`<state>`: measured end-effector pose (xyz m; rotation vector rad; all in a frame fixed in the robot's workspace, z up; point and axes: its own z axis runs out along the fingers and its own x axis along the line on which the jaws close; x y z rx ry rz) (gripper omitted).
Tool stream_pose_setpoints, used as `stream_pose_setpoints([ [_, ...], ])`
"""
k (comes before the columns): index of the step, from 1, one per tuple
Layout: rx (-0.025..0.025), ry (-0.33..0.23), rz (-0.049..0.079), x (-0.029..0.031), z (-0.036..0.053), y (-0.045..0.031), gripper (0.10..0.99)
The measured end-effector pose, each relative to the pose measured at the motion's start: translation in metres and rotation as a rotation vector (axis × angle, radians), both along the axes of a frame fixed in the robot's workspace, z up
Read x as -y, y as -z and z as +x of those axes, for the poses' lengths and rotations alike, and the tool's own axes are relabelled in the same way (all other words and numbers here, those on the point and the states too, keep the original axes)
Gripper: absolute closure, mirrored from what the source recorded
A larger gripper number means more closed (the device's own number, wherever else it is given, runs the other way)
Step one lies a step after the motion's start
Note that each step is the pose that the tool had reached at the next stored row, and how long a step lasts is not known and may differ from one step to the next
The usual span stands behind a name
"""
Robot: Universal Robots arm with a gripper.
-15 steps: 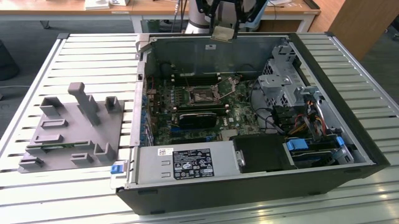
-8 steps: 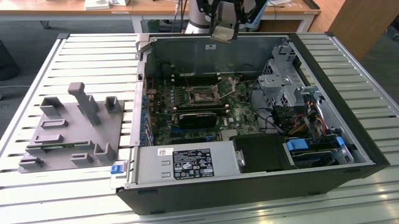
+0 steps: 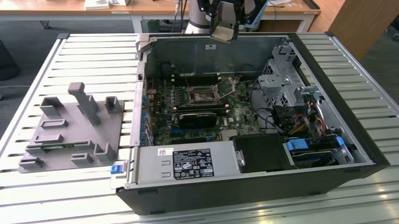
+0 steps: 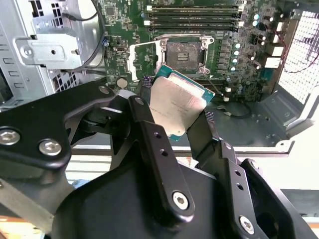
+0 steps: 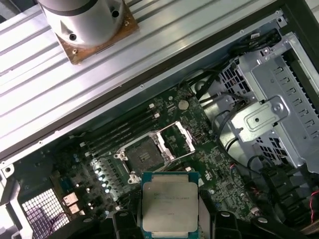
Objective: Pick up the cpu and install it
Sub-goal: 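Place the cpu into insertion slot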
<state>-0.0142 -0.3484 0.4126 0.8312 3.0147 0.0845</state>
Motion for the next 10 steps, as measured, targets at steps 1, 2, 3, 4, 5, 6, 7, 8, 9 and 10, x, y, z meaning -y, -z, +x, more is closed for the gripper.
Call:
stream_pose_setpoints([
  [1, 0.0000, 0.010, 0.000, 0.0000, 0.0000, 0.0001, 0.545],
  [2, 0.0000, 0.019, 0.000, 0.0000, 0.0000, 0.0001, 0.545],
  [3, 0.0000, 0.029, 0.000, 0.0000, 0.0000, 0.0002, 0.545],
  [4, 0.0000, 0.038, 0.000, 0.0000, 0.0000, 0.0002, 0.545],
  [5, 0.0000, 0.047, 0.000, 0.0000, 0.0000, 0.0003, 0.545],
  [6, 0.0000, 0.055, 0.000, 0.0000, 0.0000, 0.0003, 0.545],
  [7, -0.0001, 0.064, 0.000, 0.0000, 0.0000, 0.0003, 0.545],
  [8, 0.0000, 0.073, 0.000, 0.0000, 0.0000, 0.0004, 0.545],
  [9, 0.0000, 0.081, 0.000, 0.0000, 0.0000, 0.0005, 0.545],
  [10, -0.0001, 0.090, 0.000, 0.0000, 0.0000, 0.0005, 0.545],
])
